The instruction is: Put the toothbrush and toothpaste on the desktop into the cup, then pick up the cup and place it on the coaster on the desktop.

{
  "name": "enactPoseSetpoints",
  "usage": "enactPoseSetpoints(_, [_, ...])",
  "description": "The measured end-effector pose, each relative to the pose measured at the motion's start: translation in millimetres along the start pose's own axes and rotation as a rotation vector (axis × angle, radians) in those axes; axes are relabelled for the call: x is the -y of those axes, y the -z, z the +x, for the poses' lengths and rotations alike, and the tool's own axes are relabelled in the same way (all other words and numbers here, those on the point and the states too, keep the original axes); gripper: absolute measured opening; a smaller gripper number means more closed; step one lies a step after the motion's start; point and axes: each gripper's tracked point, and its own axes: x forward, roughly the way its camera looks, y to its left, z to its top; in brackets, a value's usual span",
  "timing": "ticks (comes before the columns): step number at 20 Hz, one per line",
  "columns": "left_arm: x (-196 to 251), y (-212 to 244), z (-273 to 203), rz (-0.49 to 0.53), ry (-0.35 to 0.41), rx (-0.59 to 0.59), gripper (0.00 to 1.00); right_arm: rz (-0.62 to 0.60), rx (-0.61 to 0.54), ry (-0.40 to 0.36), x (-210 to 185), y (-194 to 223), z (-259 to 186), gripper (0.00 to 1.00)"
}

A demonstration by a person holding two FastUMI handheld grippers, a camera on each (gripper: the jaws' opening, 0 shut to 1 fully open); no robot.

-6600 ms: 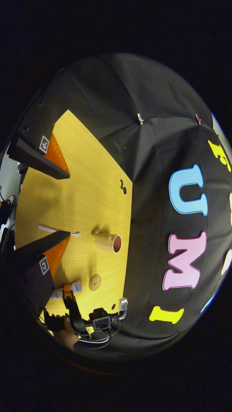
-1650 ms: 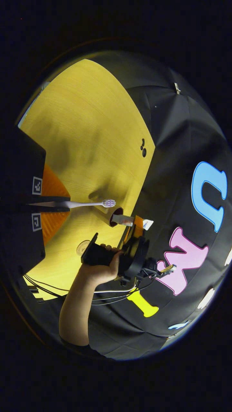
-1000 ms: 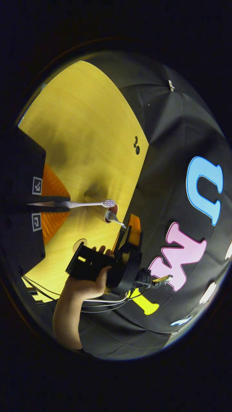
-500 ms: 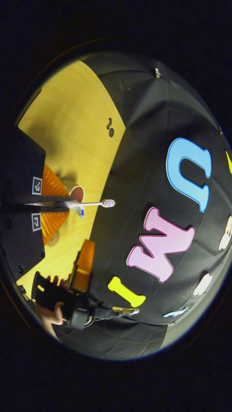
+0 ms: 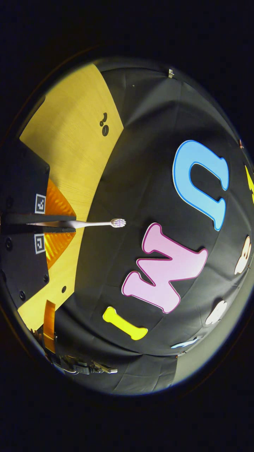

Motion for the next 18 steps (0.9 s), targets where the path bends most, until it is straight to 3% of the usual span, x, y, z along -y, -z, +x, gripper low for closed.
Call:
enactPoseSetpoints(7, [-4, 1, 39, 0.000, 0.007, 0.043, 0.06, -0.019, -0.034, 0.023, 18, 16, 1, 0.98])
enactPoseSetpoints(18, [-25, 4, 62, 0.038, -0.018, 0.116, 0.06, -0.039, -0.117, 0.021, 24, 47, 2, 0.98])
